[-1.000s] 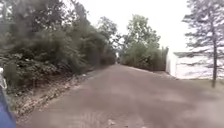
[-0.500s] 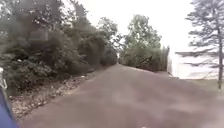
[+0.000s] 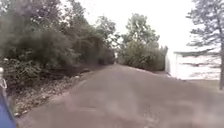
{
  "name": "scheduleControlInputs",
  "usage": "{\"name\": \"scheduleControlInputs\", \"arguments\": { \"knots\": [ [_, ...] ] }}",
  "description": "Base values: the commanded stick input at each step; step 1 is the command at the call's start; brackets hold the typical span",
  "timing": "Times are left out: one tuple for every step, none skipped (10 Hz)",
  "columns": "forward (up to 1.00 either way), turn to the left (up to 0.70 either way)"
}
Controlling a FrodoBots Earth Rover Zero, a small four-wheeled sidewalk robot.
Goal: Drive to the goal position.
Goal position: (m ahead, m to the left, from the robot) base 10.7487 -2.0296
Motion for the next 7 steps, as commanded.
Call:
{"name": "scheduleControlInputs", "arguments": {
  "knots": [
    [0.7,-0.01],
    [0.7,-0.01],
    [0.7,-0.01],
    [0.7,-0.01],
    [0.7,-0.01],
    [0.7,-0.01],
    [0.7,-0.01]
  ]
}}
